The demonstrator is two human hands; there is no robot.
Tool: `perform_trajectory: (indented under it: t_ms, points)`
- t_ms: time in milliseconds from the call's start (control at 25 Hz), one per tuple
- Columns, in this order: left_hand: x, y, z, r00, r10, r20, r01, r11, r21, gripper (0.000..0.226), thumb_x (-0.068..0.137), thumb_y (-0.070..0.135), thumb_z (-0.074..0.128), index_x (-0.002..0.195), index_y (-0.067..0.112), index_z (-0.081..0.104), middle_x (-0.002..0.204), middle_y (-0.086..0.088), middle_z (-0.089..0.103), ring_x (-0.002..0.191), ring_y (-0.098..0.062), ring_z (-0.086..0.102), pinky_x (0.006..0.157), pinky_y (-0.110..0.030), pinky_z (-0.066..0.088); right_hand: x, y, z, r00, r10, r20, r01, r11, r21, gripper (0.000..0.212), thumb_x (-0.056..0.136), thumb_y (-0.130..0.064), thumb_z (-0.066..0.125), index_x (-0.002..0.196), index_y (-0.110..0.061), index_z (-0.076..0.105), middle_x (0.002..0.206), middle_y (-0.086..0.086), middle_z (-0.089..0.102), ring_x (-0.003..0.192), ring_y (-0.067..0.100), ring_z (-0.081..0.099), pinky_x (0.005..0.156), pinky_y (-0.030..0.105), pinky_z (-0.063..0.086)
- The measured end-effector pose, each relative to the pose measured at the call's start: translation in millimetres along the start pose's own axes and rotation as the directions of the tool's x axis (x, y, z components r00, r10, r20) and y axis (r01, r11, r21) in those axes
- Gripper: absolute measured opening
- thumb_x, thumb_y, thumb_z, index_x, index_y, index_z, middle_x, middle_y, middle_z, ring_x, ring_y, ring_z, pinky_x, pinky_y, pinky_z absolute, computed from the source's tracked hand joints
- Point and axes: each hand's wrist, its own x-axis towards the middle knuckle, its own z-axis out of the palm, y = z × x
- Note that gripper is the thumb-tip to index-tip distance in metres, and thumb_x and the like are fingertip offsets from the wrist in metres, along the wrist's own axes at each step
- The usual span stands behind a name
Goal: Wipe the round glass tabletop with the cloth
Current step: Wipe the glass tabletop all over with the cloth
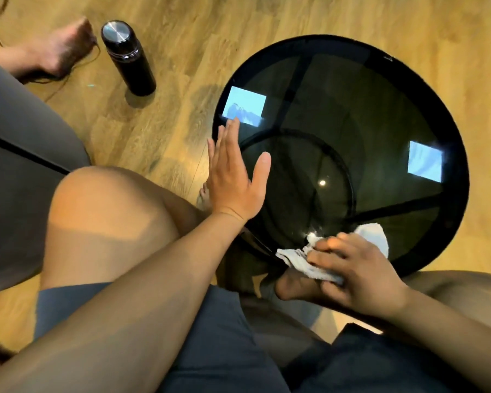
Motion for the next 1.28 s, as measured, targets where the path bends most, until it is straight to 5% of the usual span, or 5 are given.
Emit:
perform_trajectory:
  t_ms: [200,520,720,960,1280]
  points:
    - [-1,4,-1,0.999,-0.008,-0.032,0.007,1.000,-0.018,0.069,0.098,0.045,0.035,0.152,0.003,0.027,0.159,-0.017,0.033,0.151,-0.030,0.023,0.125,-0.036,0.003,93,2,2,0.989,0.070,-0.131,-0.077,0.996,-0.052,0.029,0.079,-0.037,0.055,0.097,-0.016,0.066,0.082,0.007,0.059,0.068,0.028,0.058,0.060,0.034,0.043]
    - [2,7,1,1.000,-0.002,-0.001,0.002,1.000,-0.021,0.072,0.090,0.040,0.046,0.149,0.001,0.035,0.159,-0.019,0.032,0.152,-0.030,0.020,0.125,-0.043,0.005,323,86,-13,0.794,0.464,-0.392,-0.490,0.871,0.038,0.034,0.085,-0.046,0.046,0.106,-0.023,0.060,0.104,0.003,0.063,0.091,0.025,0.060,0.070,0.034,0.041]
    - [6,2,5,1.000,0.010,0.018,-0.011,1.000,0.019,0.069,0.093,0.042,0.043,0.149,0.003,0.034,0.159,-0.019,0.032,0.152,-0.029,0.019,0.124,-0.052,0.011,367,124,-19,0.520,0.728,-0.447,-0.679,0.670,0.300,0.040,0.088,-0.045,0.041,0.117,-0.027,0.060,0.113,0.000,0.065,0.104,0.022,0.059,0.076,0.026,0.035]
    - [7,2,-2,0.998,0.015,0.053,-0.015,1.000,0.007,0.069,0.095,0.042,0.037,0.152,0.005,0.028,0.162,-0.018,0.024,0.153,-0.029,0.013,0.124,-0.050,0.009,288,68,-9,0.808,0.474,-0.350,-0.451,0.880,0.149,0.032,0.086,-0.041,0.052,0.103,-0.018,0.068,0.099,0.006,0.062,0.089,0.025,0.060,0.073,0.037,0.046]
    - [6,5,-1,0.999,0.011,0.045,-0.014,0.997,0.073,0.065,0.098,0.046,0.032,0.151,0.007,0.032,0.160,-0.017,0.030,0.152,-0.030,0.019,0.124,-0.049,0.012,21,-18,12,0.943,0.315,-0.112,-0.308,0.949,0.074,0.040,0.075,-0.035,0.061,0.114,-0.025,0.063,0.099,0.000,0.053,0.081,0.023,0.055,0.067,0.031,0.043]
